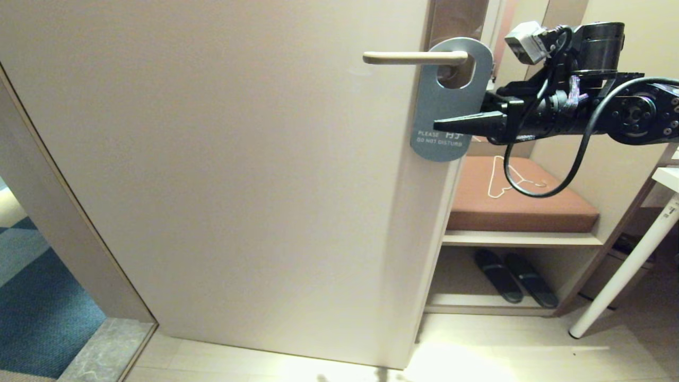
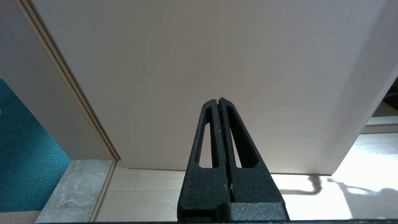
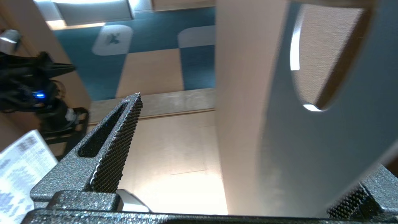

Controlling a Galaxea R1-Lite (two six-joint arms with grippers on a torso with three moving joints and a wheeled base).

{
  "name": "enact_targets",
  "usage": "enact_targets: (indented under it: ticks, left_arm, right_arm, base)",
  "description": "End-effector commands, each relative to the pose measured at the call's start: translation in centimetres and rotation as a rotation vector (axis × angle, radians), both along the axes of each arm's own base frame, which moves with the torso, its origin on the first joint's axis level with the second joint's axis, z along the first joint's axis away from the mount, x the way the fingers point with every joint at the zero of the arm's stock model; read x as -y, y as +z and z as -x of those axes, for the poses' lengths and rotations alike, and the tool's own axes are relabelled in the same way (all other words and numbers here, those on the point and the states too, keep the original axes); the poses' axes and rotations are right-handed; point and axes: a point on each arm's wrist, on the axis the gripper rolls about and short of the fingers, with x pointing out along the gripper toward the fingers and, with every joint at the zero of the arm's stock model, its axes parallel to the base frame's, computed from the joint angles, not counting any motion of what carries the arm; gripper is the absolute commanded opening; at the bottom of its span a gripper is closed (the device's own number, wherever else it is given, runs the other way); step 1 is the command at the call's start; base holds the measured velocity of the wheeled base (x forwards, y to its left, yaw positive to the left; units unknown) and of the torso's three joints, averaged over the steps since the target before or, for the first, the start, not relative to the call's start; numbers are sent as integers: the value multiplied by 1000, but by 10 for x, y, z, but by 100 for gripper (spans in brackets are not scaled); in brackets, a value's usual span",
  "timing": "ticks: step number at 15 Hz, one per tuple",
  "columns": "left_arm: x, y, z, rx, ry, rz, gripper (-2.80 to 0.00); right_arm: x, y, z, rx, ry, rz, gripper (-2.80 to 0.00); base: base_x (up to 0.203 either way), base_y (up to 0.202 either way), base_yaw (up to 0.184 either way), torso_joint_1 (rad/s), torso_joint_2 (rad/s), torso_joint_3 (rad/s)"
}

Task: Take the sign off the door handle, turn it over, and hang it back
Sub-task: Take down the sign

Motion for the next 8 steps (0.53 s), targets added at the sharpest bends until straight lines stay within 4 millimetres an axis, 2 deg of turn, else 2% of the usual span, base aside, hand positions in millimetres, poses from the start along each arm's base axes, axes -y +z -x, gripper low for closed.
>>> enact_targets:
  ticks: [1,8]
  left_arm:
    - [0,0,0,-2,0,1,-280]
    - [0,0,0,-2,0,0,-280]
  right_arm:
    - [0,2,3,-6,25,-5,0]
    - [0,2,0,-2,32,-7,0]
  base:
    - [0,0,0,0,0,0]
    - [0,0,0,0,0,0]
